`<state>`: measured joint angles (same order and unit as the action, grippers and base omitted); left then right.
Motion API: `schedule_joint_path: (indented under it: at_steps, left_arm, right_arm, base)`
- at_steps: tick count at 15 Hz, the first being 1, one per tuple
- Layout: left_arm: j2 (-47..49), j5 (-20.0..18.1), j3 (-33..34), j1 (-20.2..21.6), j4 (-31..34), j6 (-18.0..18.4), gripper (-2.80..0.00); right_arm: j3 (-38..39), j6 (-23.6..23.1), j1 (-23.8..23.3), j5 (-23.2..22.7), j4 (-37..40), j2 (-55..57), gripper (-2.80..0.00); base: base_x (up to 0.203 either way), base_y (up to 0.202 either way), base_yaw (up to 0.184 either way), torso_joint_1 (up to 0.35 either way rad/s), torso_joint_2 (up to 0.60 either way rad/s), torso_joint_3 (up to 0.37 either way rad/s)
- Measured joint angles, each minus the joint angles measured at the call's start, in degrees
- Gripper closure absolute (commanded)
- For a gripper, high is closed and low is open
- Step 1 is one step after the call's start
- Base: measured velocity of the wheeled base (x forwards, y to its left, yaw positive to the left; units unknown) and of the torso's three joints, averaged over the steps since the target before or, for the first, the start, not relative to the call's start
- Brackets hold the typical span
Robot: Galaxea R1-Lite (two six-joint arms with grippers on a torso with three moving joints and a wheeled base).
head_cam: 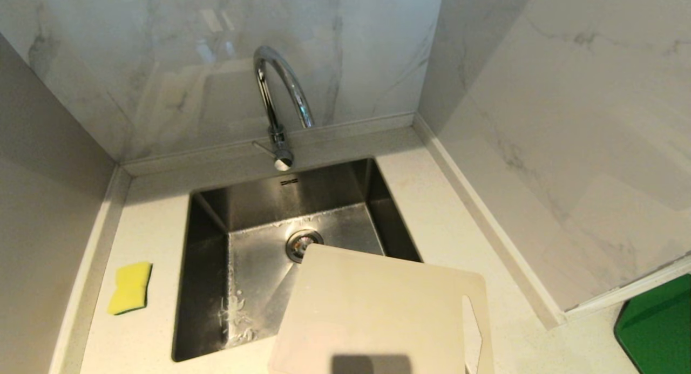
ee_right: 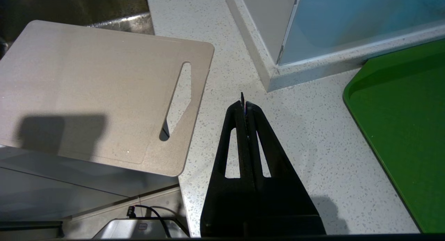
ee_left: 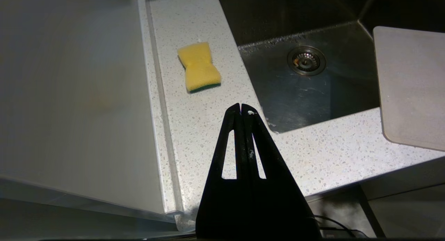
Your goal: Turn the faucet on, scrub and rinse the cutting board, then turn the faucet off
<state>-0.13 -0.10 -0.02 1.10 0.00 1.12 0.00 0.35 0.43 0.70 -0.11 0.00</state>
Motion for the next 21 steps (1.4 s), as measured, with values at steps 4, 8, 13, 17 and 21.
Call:
schedule_joint_path:
  at_steps: [4,8,13,17,21]
  left_arm:
    - [0.0,0.0,0.0,0.0,0.0,0.0,0.0]
    - [0.0,0.0,0.0,0.0,0.0,0.0,0.0]
    - [0.0,0.0,0.0,-0.1,0.0,0.0,0.0]
    - [0.0,0.0,0.0,0.0,0.0,0.0,0.0]
    - [0.0,0.0,0.0,0.0,0.0,0.0,0.0]
  right_arm:
    - [0.0,-0.2,0.0,0.0,0.0,0.0,0.0]
    - [0.0,-0.1,0.0,0.0,0.1,0.0,0.0]
    - [0.0,0.2,0.0,0.0,0.1,0.0,0.0]
    - [0.0,0.3,0.0,0.0,0.1,0.0,0.0]
    - [0.0,0.3,0.0,0.0,0.0,0.0,0.0]
  base:
    - [0.0,0.0,0.0,0.0,0.0,0.0]
    - [0.0,0.0,0.0,0.0,0.0,0.0]
    - [0.0,0.0,0.0,0.0,0.0,0.0]
    - [0.0,0.0,0.0,0.0,0.0,0.0]
    - [0.0,0.0,0.0,0.0,0.0,0.0]
